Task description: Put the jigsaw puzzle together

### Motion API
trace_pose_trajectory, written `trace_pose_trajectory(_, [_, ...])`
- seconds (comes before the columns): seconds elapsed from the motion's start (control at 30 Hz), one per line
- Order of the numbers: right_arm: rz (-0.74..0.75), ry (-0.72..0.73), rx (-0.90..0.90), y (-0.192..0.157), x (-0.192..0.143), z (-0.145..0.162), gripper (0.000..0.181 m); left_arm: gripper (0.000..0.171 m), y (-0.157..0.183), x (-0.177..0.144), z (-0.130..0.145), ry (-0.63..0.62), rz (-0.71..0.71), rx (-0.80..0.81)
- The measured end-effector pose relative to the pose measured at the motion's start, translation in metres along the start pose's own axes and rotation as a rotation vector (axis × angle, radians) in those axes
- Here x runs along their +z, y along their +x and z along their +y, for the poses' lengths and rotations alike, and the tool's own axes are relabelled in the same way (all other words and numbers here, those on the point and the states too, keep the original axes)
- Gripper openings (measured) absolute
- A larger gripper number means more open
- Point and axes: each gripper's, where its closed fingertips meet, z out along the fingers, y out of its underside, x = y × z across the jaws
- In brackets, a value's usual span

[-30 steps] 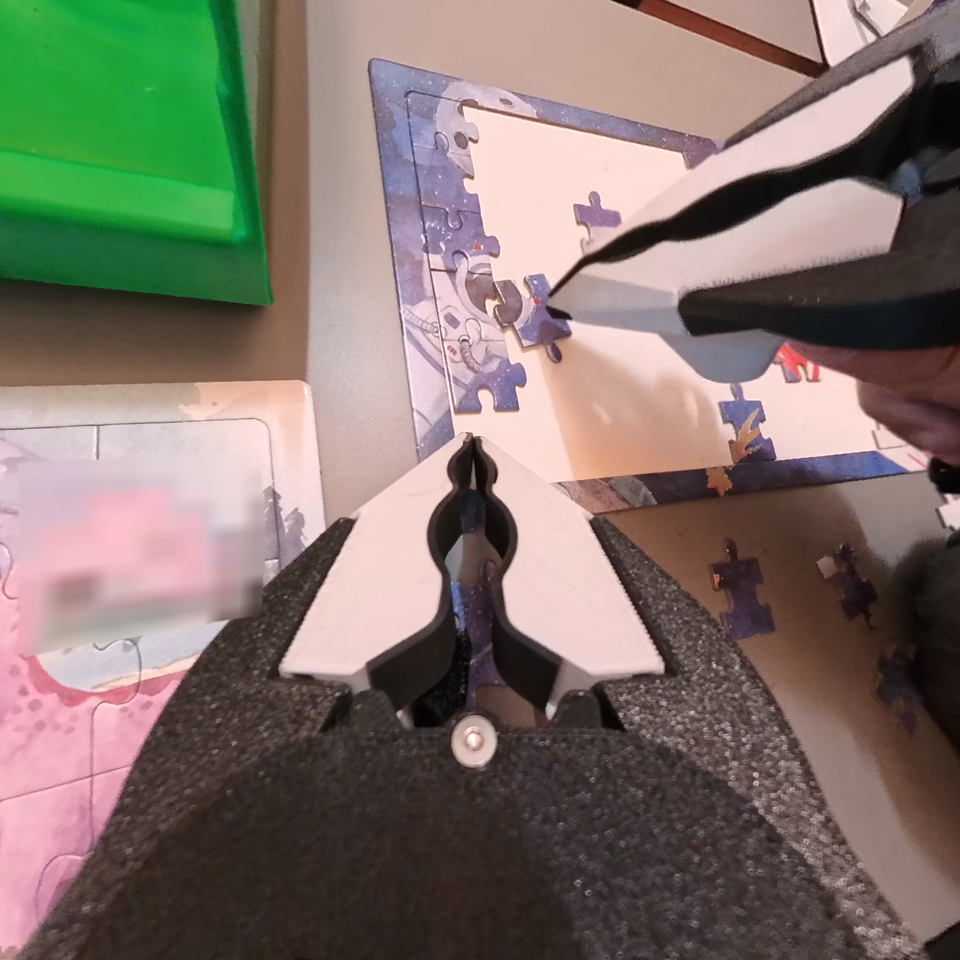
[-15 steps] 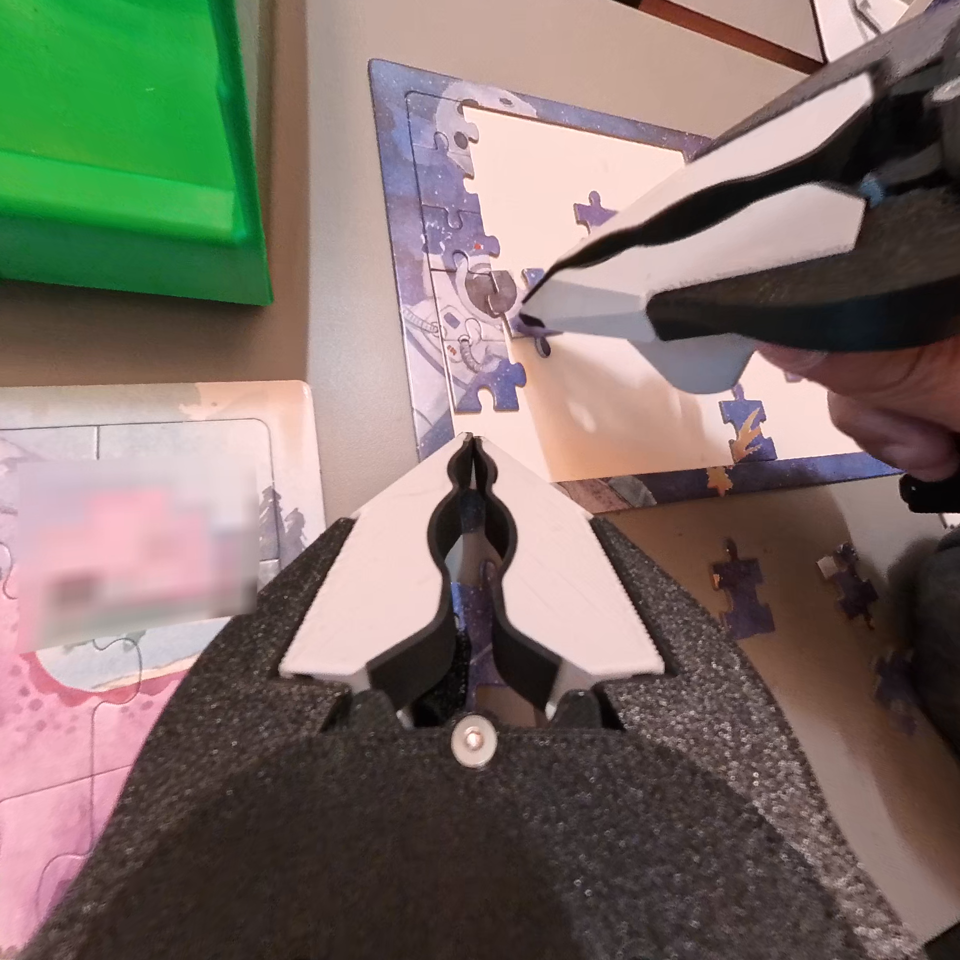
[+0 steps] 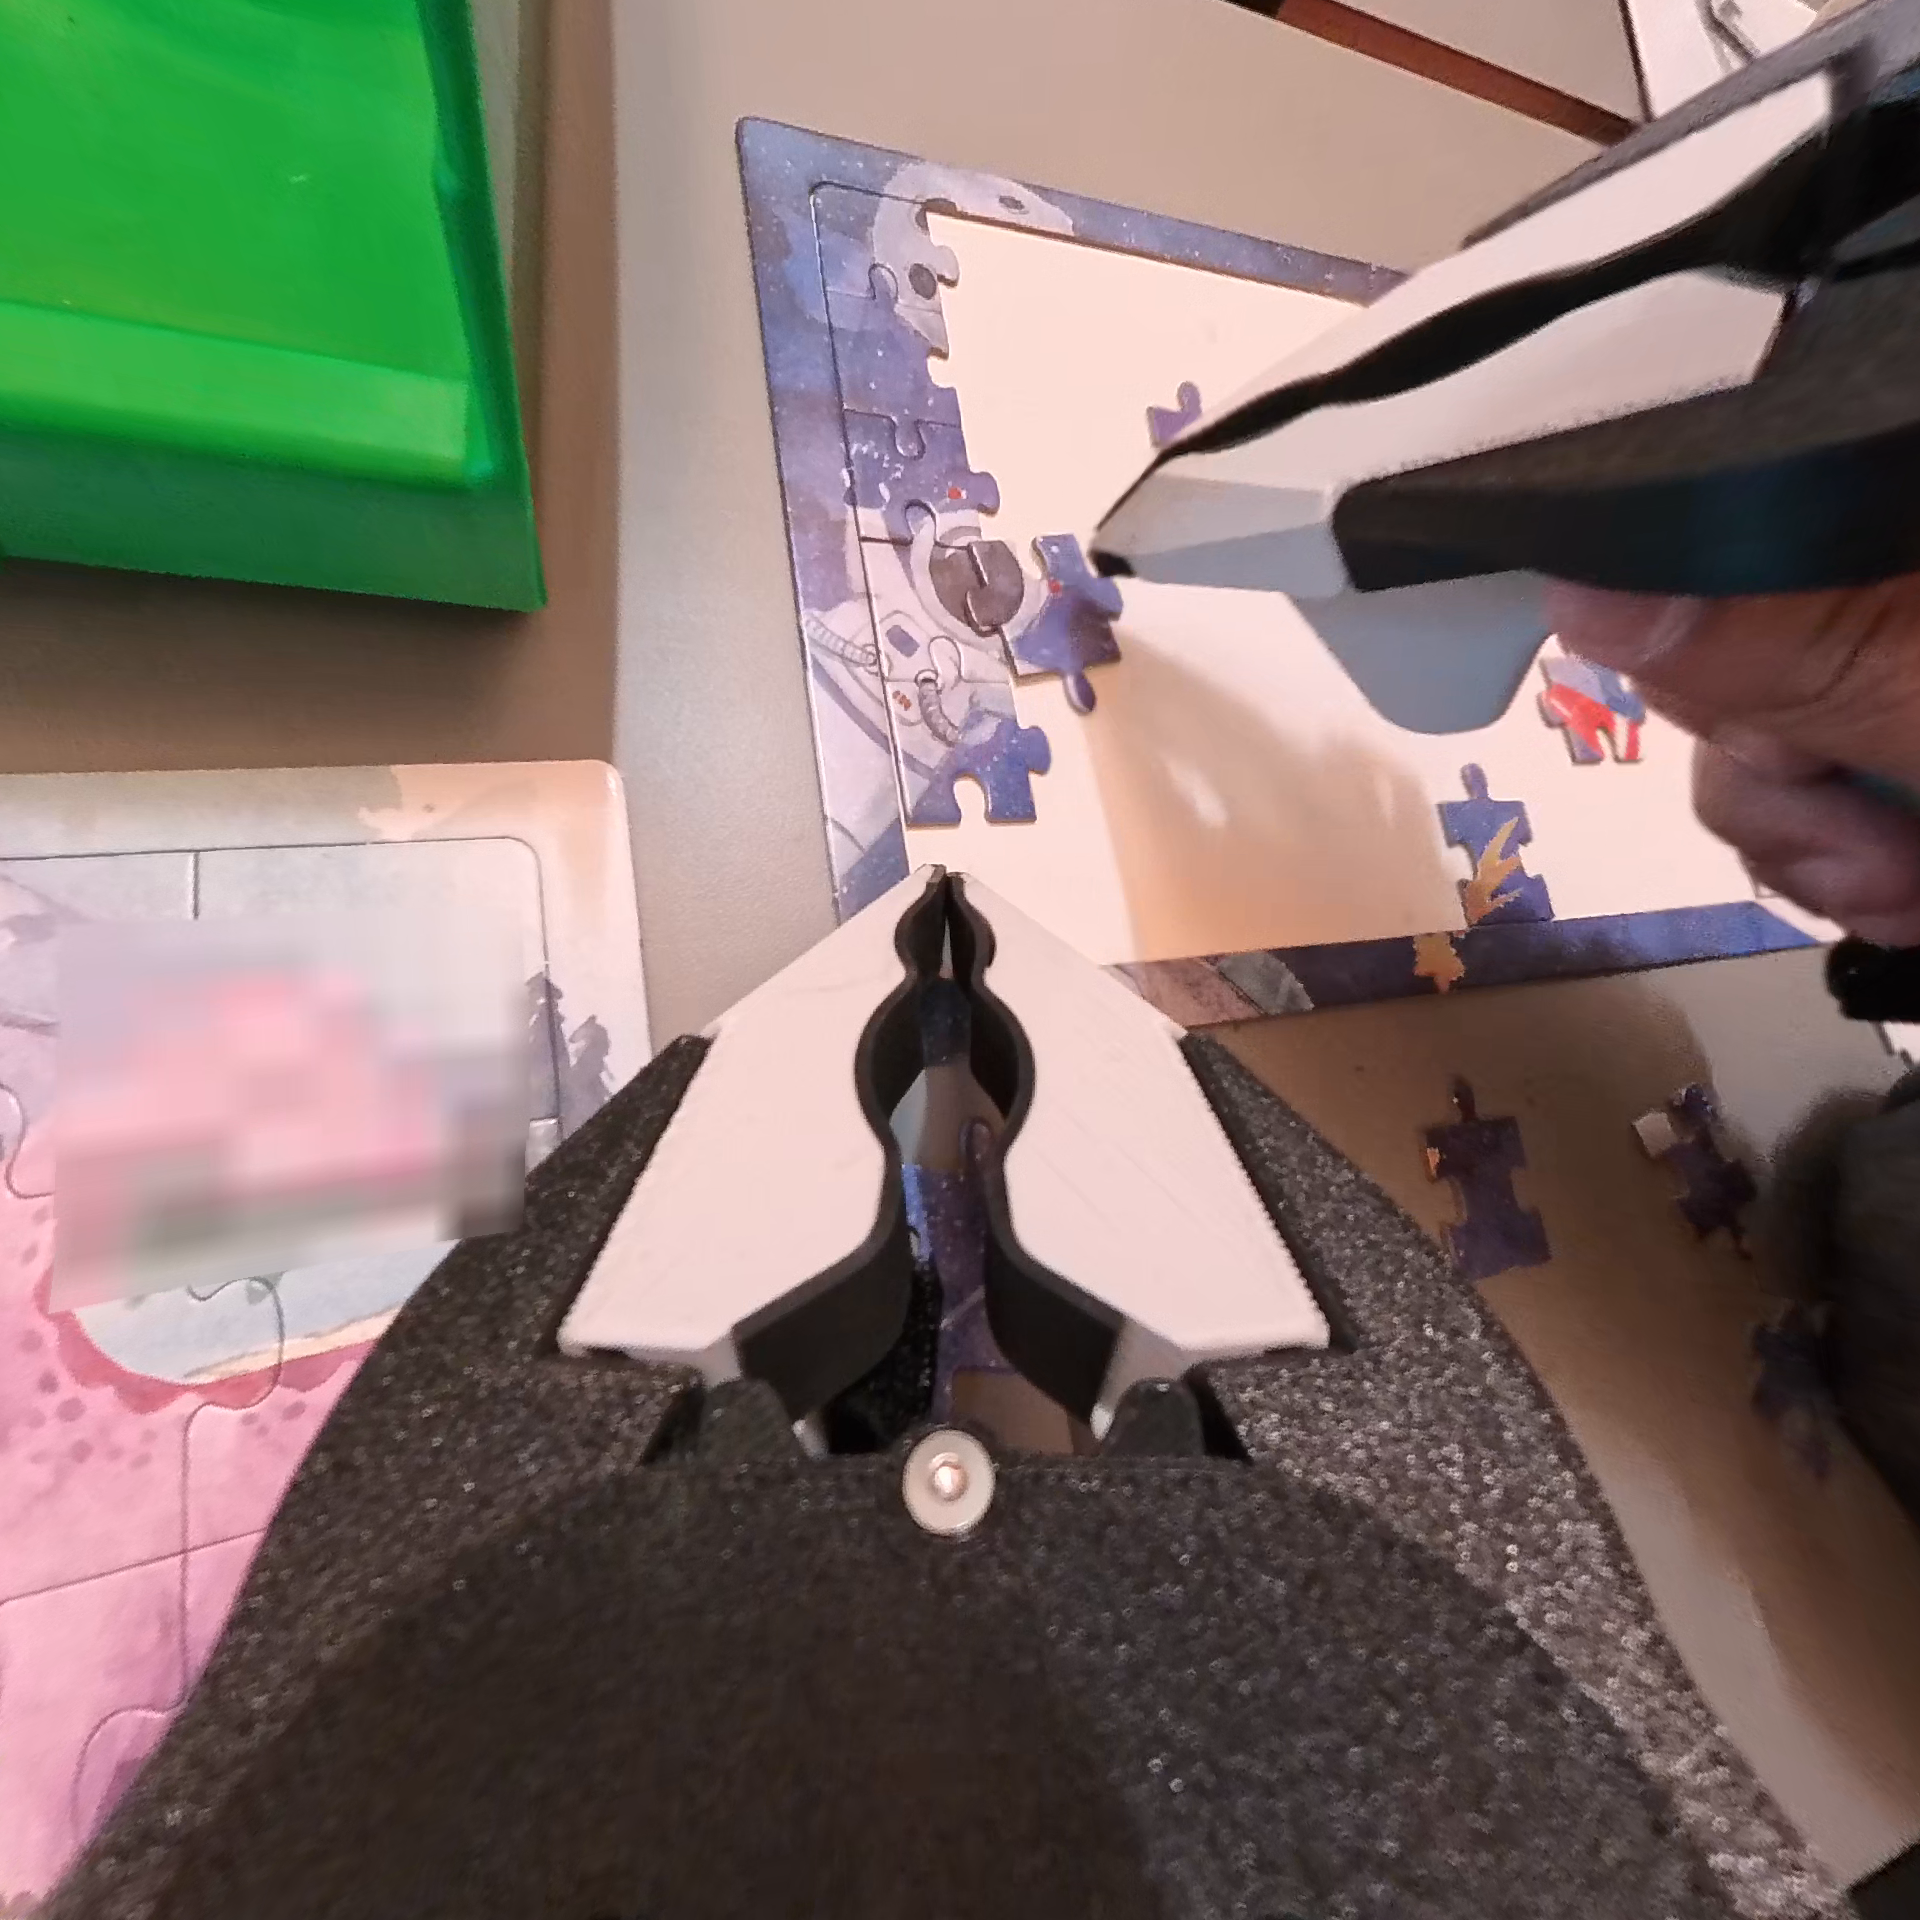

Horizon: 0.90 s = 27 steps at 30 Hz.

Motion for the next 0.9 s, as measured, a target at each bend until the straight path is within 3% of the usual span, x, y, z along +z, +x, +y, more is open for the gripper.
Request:
trace_pose_trajectory(0.07, [0.042, -0.033, -0.005, 0.010, 0.000, 0.008, 0.000, 0.000, 0.000, 0.000, 0.000, 0.000, 0.000, 0.000])
trace_pose_trajectory(0.6, [-0.011, -0.129, -0.093, -0.017, -0.006, 0.019, 0.000, 0.000, 0.000, 0.000, 0.000, 0.000, 0.000, 0.000])
trace_pose_trajectory(0.9, [-0.103, 0.003, -0.011, -0.025, 0.011, -0.001, 0.000, 0.000, 0.000, 0.000, 0.000, 0.000, 0.000, 0.002])
